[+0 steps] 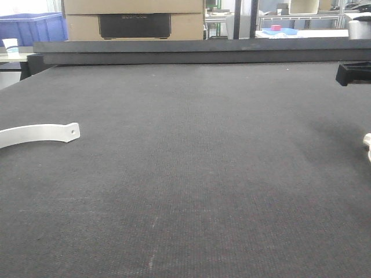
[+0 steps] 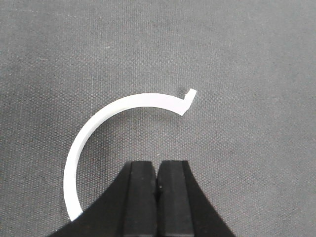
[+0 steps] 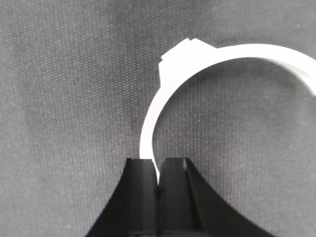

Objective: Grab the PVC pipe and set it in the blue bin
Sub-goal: 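Close left and right grippers on the ends of each pipe piece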

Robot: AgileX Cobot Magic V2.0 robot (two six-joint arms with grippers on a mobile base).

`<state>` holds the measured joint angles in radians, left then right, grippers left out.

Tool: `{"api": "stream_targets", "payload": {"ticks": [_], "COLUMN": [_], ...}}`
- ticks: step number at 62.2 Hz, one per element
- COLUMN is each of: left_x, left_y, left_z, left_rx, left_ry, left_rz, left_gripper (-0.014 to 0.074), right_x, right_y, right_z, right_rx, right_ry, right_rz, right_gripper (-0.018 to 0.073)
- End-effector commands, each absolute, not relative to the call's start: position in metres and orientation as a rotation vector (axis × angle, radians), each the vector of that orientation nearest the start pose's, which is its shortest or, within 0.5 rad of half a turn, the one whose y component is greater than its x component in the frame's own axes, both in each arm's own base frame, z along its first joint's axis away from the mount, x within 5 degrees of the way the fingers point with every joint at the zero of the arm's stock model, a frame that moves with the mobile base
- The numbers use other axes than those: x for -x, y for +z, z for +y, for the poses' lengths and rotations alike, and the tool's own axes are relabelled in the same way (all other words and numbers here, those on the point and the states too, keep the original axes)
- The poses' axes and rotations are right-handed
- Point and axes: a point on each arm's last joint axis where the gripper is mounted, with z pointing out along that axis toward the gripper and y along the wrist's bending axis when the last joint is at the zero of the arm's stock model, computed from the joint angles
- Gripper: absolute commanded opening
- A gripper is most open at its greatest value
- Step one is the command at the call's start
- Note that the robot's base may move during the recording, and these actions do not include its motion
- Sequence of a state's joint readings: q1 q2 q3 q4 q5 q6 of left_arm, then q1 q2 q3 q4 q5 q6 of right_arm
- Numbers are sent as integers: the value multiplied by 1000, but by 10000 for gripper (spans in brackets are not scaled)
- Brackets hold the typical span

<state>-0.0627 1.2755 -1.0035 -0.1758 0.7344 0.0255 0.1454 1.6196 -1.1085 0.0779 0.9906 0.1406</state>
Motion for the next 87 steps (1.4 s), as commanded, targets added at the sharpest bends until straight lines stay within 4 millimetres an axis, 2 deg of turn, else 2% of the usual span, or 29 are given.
{"api": "stream_targets", "payload": {"ticks": [1,6,10,12,19,25,42,65,71,82,87], "left_x": [-260,-260,-260,-260,-260,-260,-260,-260,-260,-260,-260], "left_y": [313,313,313,313,313,313,313,313,313,313,312], "left_z": [-27,-27,-27,-27,-27,-27,-27,-29,-29,-29,-27], "left_rx": [10,10,10,10,10,10,10,23,23,34,113], "left_ry": [-224,-224,-224,-224,-225,-225,-225,-254,-254,-258,-270], "left_rz": [2462,2462,2462,2462,2464,2464,2466,2469,2469,2469,2474], "left_gripper": [-111,-111,-111,-111,-111,-111,-111,-111,-111,-111,-111], "right_x": [-303,-304,-305,-305,-305,-309,-316,-317,-316,-317,-316], "right_y": [229,226,226,226,226,226,210,201,200,201,200], "right_z": [51,51,51,51,52,52,53,54,54,54,54], "right_rx": [-49,-50,-51,-53,-54,-55,-62,-66,-66,-44,-41], "right_ry": [131,129,131,134,136,142,139,134,133,132,131], "right_rz": [2990,2997,2999,2999,2990,2951,2981,3024,3030,3026,3035], "right_gripper": [-141,-131,-76,-36,185,270,195,179,100,-165,-167]}}
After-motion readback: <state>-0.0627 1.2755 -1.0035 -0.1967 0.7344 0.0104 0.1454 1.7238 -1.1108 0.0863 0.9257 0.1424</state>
